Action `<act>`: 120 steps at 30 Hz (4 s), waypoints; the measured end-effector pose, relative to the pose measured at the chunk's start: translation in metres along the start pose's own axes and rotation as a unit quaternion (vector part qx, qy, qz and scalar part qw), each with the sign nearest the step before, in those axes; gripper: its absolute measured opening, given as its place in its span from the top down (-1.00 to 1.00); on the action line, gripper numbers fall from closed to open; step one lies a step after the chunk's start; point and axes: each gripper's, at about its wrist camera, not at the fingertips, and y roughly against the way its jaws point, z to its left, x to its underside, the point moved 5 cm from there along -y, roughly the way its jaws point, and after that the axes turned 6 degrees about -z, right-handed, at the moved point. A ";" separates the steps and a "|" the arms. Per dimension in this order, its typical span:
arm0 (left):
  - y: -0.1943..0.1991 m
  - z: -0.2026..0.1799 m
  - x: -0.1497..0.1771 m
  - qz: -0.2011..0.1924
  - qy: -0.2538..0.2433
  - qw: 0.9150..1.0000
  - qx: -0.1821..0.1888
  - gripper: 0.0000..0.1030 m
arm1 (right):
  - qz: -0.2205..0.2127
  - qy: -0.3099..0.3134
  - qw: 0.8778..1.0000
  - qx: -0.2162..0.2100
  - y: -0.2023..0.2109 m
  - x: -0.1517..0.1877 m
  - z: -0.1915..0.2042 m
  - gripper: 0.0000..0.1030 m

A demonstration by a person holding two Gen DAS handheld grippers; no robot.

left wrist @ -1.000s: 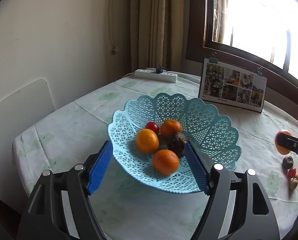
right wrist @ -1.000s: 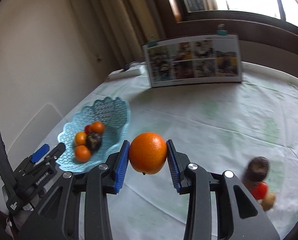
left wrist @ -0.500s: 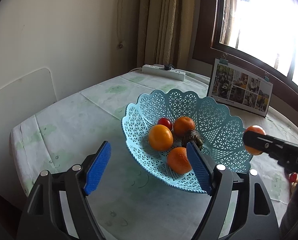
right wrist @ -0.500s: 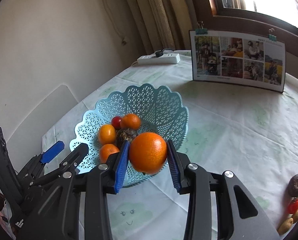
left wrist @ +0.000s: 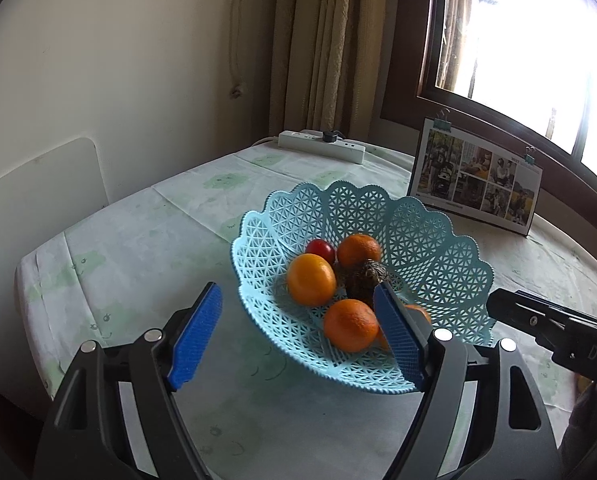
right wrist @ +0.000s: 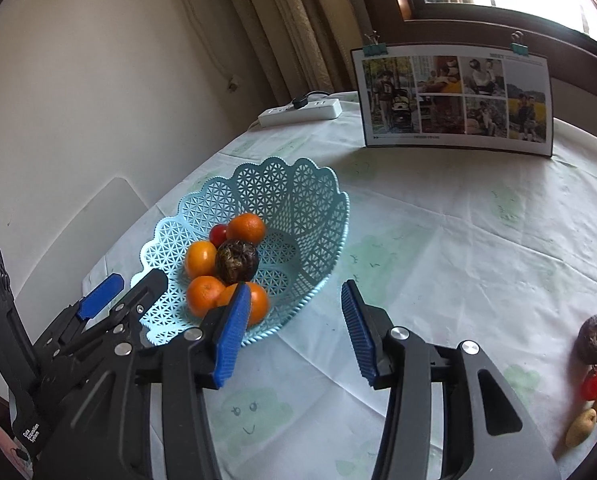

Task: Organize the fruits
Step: 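Move the right tool to the fruit pile and grasp the second dark avocado, then grasp the brown kiwi with the left tool while the right tool holds the avocado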

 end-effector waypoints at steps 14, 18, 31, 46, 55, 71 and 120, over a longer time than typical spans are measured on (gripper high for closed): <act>0.011 -0.036 -0.006 -0.008 -0.028 0.999 0.019 -0.67 | -0.013 -0.036 0.998 0.041 0.033 0.013 -0.055 0.07; 0.014 -0.049 -0.007 -0.008 -0.038 0.999 0.027 -0.68 | -0.020 -0.055 0.997 0.057 0.047 0.016 -0.078 0.07; 0.021 -0.095 -0.003 -0.008 -0.073 0.996 0.057 -0.68 | -0.044 -0.106 0.982 0.147 0.088 0.016 -0.167 0.05; 0.029 -0.123 0.003 -0.005 -0.097 0.992 0.077 -0.80 | 0.027 -0.088 0.979 0.183 0.052 0.021 -0.213 -0.03; 0.030 -0.136 0.009 0.001 -0.110 0.990 0.085 -0.80 | 0.032 -0.049 0.977 0.205 0.048 0.023 -0.208 0.16; 0.038 -0.186 0.019 0.011 -0.161 0.978 0.130 -0.80 | -0.031 -0.109 0.969 0.218 0.116 0.019 -0.252 0.23; 0.051 -0.322 0.105 0.145 -0.247 0.896 0.340 0.47 | -0.054 -0.155 0.965 0.202 0.145 0.044 -0.277 0.23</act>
